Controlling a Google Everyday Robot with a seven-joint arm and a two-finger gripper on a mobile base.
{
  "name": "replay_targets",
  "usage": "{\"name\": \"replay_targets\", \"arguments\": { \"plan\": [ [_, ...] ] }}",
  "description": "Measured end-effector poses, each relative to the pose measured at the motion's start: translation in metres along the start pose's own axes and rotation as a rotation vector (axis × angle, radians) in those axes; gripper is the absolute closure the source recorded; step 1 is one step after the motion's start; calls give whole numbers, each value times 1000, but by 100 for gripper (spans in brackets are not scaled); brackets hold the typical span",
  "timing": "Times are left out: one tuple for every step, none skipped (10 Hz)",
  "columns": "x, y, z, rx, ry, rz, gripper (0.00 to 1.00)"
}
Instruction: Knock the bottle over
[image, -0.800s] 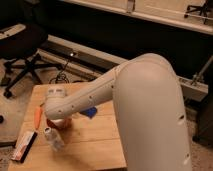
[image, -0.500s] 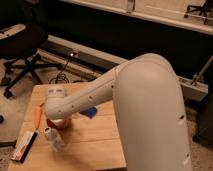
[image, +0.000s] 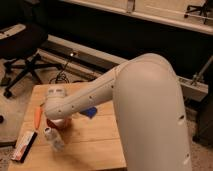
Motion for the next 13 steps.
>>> {"name": "replay_targets", "arguments": {
  "plan": [
    [0, 0, 1, -1, -1, 0, 20],
    [0, 0, 0, 0, -1, 0, 20],
    [0, 0, 1, 0, -1, 0, 20],
    [0, 0, 1, 0, -1, 0, 20],
    [0, 0, 1, 0, -1, 0, 20],
    [0, 0, 1, 0, -1, 0, 20],
    [0, 0, 1, 0, -1, 0, 20],
    [0, 0, 0, 0, -1, 1, 20],
    [-1, 0, 1, -3, -6, 6, 20],
    [1, 0, -2, -3, -5, 11, 20],
    [5, -1, -9, 4, -1, 19, 20],
    [10, -3, -20, 14, 5, 28, 20],
    [16, -2, -32, 15, 16, 38, 20]
  ]
}}
